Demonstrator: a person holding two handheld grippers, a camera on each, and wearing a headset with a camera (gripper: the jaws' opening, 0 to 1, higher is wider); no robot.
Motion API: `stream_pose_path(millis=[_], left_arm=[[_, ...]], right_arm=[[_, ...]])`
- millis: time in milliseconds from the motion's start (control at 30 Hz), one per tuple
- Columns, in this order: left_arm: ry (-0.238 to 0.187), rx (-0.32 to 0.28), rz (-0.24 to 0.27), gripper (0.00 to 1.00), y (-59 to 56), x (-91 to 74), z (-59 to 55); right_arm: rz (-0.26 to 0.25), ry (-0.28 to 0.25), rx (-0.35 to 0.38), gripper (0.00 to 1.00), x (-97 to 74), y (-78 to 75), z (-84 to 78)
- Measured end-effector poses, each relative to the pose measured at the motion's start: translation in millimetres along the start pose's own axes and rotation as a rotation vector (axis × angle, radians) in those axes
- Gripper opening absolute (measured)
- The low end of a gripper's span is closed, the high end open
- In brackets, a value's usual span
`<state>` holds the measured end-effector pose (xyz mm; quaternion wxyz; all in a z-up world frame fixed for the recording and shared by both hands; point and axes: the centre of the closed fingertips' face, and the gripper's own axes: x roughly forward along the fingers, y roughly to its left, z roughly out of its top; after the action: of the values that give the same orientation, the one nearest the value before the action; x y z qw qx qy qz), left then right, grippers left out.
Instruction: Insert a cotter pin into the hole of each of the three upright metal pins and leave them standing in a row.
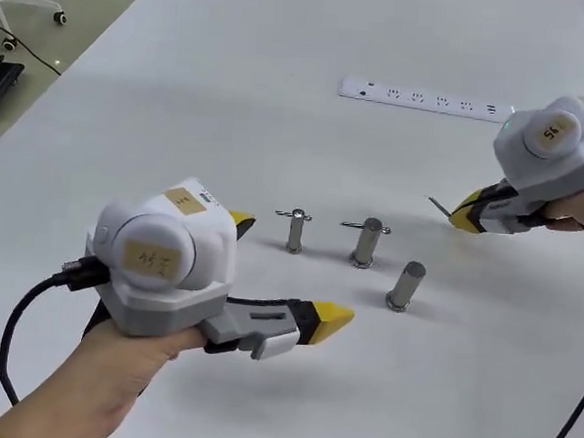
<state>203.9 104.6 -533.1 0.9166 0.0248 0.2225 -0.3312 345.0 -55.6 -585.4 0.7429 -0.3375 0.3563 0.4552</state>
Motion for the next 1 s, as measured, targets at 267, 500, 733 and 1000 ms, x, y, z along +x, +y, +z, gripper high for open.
stream_pose_path(millis=[267, 500, 733, 1000], left_arm=[[-0.01, -0.032, -0.014, 0.76, -1.6, -3.4, 1.7], [-0.009, -0.031, -0.036, 0.72, -9.4, -2.2, 7.2], [-0.025, -0.045, -0.062, 0.6, -12.1, -2.5, 17.9], [-0.072, -0.123, -0.099, 0.48, -15.3, -4.1, 32.5]], right_arm=[[-0.009, -0.085, -0.056, 0.0, -32.4, 21.4, 23.2], [0.009, -0.164, -0.089, 0.0, -49.8, 44.7, 42.4], [0.04, -0.226, -0.107, 0.0, -58.1, 70.2, 53.5], [0.071, -0.253, -0.158, 0.0, -65.1, 96.4, 58.5]])
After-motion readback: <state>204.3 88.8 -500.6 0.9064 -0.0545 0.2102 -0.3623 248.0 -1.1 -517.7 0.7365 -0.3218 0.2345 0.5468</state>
